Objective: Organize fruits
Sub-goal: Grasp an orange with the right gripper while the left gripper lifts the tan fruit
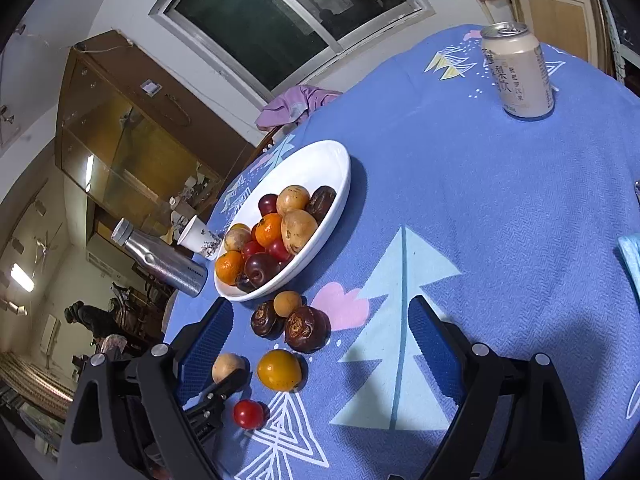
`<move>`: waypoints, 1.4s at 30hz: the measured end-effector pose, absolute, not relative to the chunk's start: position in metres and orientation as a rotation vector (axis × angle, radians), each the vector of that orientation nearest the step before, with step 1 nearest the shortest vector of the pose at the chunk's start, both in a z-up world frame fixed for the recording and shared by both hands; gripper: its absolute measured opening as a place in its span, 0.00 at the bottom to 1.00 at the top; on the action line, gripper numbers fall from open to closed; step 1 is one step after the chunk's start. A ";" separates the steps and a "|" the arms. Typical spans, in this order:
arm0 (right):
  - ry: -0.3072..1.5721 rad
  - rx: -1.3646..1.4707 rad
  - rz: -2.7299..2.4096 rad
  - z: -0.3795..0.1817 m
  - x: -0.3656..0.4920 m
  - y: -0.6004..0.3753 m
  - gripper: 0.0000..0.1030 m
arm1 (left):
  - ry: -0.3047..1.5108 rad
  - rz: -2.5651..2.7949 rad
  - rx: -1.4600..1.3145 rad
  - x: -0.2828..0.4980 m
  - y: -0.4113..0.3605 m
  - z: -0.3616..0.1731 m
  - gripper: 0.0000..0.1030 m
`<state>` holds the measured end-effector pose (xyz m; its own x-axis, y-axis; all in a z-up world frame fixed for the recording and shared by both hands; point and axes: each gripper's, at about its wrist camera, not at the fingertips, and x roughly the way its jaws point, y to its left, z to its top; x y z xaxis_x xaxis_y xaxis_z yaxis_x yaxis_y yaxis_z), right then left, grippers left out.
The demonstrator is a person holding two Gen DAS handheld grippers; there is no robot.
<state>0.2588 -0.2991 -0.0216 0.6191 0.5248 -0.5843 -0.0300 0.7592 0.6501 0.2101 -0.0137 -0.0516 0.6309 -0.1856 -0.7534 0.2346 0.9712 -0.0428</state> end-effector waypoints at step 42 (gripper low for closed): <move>0.996 0.405 0.535 -0.058 0.258 -0.204 0.36 | 0.877 -0.151 -0.004 0.221 0.013 -0.054 0.40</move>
<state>0.2578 -0.2044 -0.0584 0.4337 0.5941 -0.6775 -0.2366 0.8006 0.5505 0.2214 0.0129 -0.0537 0.6293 -0.1338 -0.7656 0.1304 0.9893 -0.0657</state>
